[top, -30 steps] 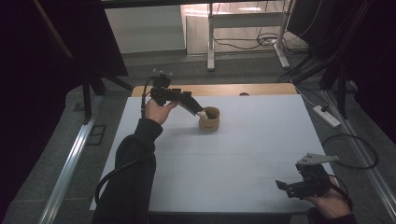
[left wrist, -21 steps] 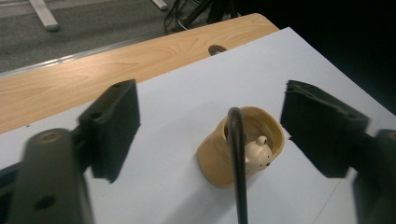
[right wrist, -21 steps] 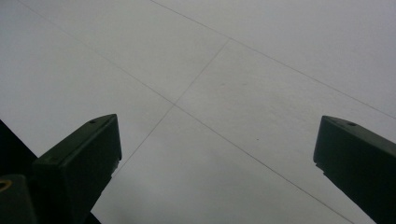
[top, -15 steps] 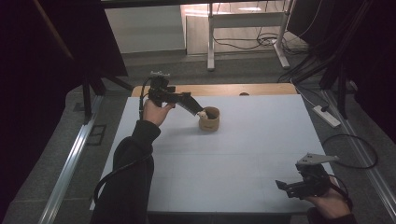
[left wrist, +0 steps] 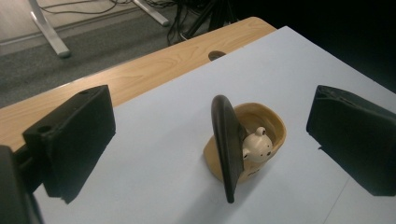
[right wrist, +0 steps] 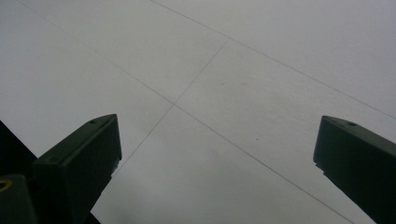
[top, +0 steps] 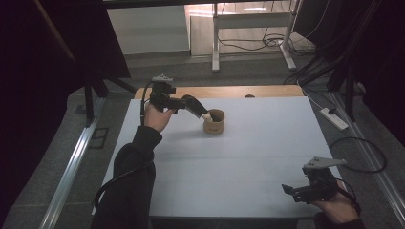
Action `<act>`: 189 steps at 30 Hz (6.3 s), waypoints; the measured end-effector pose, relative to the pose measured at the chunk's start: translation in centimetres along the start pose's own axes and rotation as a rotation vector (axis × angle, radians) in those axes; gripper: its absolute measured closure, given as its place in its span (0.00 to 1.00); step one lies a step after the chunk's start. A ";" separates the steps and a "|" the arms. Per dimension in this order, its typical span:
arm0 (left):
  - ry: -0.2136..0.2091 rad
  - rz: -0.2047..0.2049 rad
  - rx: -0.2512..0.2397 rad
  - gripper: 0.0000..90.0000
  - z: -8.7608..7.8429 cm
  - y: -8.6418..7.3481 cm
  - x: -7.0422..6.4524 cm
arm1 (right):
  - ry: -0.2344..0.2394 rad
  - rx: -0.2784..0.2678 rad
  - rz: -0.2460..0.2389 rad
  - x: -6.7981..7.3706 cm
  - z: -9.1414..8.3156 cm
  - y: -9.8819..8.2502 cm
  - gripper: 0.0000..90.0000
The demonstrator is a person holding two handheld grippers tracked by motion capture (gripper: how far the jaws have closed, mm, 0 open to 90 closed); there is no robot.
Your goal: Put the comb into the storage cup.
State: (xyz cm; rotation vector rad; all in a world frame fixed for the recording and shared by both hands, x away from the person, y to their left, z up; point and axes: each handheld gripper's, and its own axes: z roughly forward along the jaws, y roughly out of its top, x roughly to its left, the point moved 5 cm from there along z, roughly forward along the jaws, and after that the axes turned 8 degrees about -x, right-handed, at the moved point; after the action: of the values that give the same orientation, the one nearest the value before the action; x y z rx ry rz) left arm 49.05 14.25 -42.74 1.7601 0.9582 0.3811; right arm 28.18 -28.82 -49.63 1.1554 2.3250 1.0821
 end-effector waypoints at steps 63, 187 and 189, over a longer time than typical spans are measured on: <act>-0.039 0.054 -0.086 0.00 -2.3 -4.7 -1.3 | -0.001 0.009 0.000 0.0 0.0 -0.1 0.01; -0.008 0.053 -0.002 0.00 -9.4 -11.5 -5.9 | -0.011 0.003 -0.019 0.3 -0.1 -0.1 0.00; -0.009 0.049 -0.002 0.00 -9.6 -11.7 -6.0 | -0.010 0.003 -0.020 0.2 -0.1 -0.1 0.00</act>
State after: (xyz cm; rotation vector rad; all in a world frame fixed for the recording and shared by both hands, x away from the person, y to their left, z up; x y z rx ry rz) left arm 34.09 17.47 -48.23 1.7847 0.9092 0.4047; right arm 27.92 -28.71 -49.57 1.1342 2.3255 1.0641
